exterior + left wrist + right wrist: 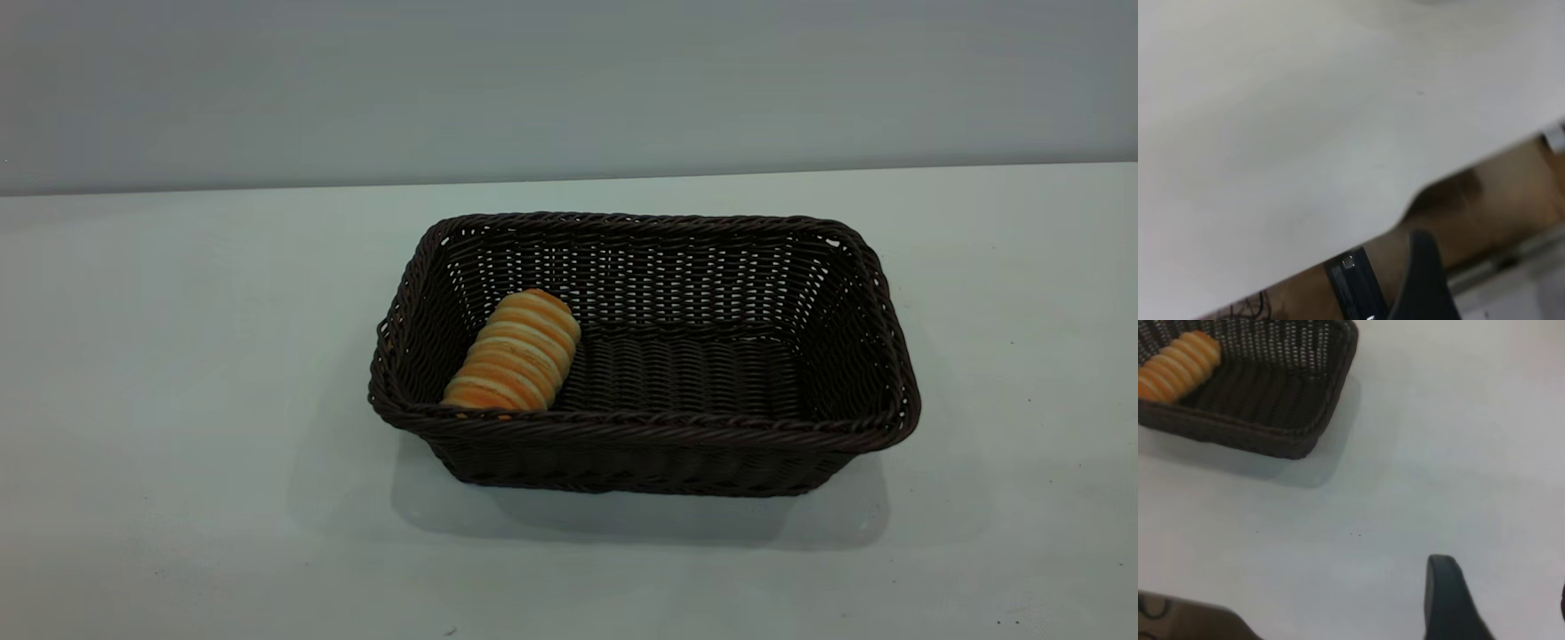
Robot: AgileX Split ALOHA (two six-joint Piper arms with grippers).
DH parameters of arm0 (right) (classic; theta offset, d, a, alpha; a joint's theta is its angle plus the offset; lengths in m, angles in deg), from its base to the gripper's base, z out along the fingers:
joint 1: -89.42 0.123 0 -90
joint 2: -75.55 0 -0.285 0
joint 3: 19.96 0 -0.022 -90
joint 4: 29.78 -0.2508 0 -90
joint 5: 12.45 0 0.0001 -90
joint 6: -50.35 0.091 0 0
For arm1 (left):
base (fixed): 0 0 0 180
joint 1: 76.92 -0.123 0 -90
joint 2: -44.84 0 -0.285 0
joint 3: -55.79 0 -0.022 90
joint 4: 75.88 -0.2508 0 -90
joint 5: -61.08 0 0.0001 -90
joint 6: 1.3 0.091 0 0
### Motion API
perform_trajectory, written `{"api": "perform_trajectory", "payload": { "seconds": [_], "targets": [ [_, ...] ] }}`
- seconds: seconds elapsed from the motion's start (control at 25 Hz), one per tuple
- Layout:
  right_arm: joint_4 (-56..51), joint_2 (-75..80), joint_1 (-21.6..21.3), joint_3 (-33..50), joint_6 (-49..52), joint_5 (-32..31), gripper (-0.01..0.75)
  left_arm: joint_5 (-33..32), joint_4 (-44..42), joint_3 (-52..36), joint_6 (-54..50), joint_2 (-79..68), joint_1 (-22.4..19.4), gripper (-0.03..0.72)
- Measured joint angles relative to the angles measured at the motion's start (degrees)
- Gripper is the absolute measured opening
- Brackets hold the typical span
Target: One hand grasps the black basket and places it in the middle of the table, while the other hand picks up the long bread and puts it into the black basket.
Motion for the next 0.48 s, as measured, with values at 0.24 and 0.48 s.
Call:
{"api": "perform_trajectory", "payload": {
  "seconds": [0.24,0.48],
  "targets": [
    [0.00,0.00,-0.25,0.00,0.00,0.00,0.417,-0.22,-0.06,0.00,0.00,5.91,-14.96,0.563],
    [0.00,-0.02,-0.25,0.00,0.00,0.00,0.417,-0.58,-0.06,0.00,0.00,11.76,-19.60,0.563]
  ]
}}
